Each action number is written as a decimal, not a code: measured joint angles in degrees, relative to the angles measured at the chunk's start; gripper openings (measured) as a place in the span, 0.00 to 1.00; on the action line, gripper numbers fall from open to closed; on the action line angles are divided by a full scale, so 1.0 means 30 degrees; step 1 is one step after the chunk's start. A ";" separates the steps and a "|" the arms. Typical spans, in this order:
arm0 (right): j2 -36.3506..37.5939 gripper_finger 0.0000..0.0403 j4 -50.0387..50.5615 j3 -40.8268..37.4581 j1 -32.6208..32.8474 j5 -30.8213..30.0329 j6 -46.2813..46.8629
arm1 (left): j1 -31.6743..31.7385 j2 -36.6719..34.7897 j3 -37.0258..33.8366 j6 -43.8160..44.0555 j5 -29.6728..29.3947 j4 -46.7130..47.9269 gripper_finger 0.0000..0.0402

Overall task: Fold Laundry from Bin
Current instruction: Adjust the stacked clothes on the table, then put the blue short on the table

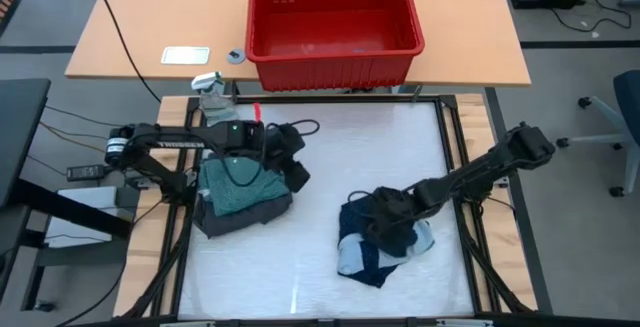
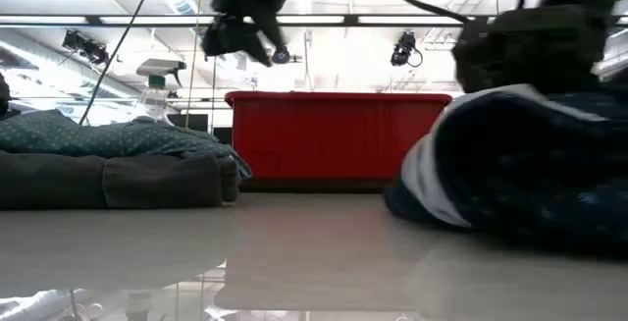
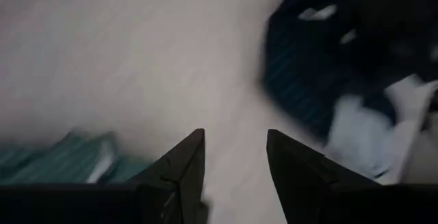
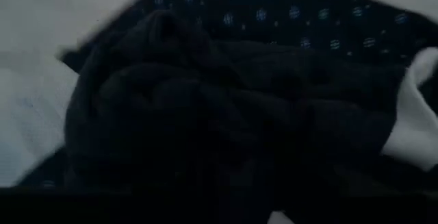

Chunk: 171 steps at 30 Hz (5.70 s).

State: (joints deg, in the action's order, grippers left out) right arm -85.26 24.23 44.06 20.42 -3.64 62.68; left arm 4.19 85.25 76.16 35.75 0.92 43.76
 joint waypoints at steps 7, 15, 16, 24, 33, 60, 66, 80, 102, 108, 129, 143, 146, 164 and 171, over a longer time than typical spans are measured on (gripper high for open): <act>0.0891 0.45 0.2058 -0.0606 0.2771 0.0759 0.2694 | -0.0319 0.0000 -0.0610 -0.0721 -0.0601 0.3541 0.38; 0.4423 0.45 0.3605 -0.0300 0.5091 -0.0106 0.7061 | -0.1092 0.0015 -0.3066 -0.0683 0.0162 0.3561 0.29; 0.4942 0.45 0.3592 -0.0037 0.5043 -0.0668 0.7107 | -0.1146 0.0015 -0.3386 -0.0685 0.0307 0.3542 0.29; 0.7979 0.45 0.2834 0.2023 0.1669 -0.6243 0.4512 | -0.0298 0.0015 -0.5232 -0.1802 0.0913 0.3415 0.24; 0.8452 0.45 0.0651 0.4154 -0.2282 -0.6329 -0.0900 | 0.0482 -0.0017 -0.9869 -0.0921 0.2428 0.0466 0.12; 0.5299 0.45 -0.3830 0.6942 -2.0504 0.1527 -1.3250 | -0.6847 -0.0812 -0.8569 0.9111 0.8542 0.0497 0.03; 0.2989 0.45 -0.5513 0.6939 -2.3592 0.4456 -1.5382 | -0.3249 -0.2179 -0.5085 0.8438 0.5750 0.3994 0.03; -0.1065 0.45 -0.8691 0.9205 -2.5775 0.7726 -1.6376 | 0.7446 -0.2637 0.0230 -0.0184 -0.3070 0.0705 0.40; -0.4299 0.45 -0.2873 1.2302 -2.6204 0.6215 -1.7152 | 1.6811 0.4330 0.0517 -0.6611 0.2888 -1.3116 0.43; -0.3180 0.45 0.1039 1.2170 -2.6144 0.6966 -1.6891 | 1.5477 0.3839 0.0387 -0.6727 0.2341 -1.0824 0.43; -0.0460 0.45 0.6796 1.2141 -2.4866 0.4700 -1.8130 | 1.1635 0.2165 0.0276 -0.5308 0.2546 -0.3878 0.43; -0.7311 0.53 -0.0782 1.2170 -2.6436 0.3010 -2.3236 | 1.0976 0.2193 0.0229 -0.5036 0.2406 -0.3591 0.43; -0.8457 0.57 -0.0730 1.2170 -2.6420 0.3017 -2.3589 | 1.0776 0.2193 0.0233 -0.5065 0.2346 -0.3445 0.43; -1.0196 0.06 0.1980 1.4364 -2.6376 0.2077 -2.4529 | 1.0600 0.2231 0.0160 -0.5248 0.2145 -0.5694 0.43; -0.7321 0.04 0.5269 1.8389 -2.6312 0.4072 -2.4134 | 1.0439 0.2114 0.0153 -0.5379 0.3658 -0.8823 0.43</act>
State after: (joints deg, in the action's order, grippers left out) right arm -107.22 40.04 99.23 -58.51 8.57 -9.72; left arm 35.51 91.59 76.62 19.61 11.90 17.30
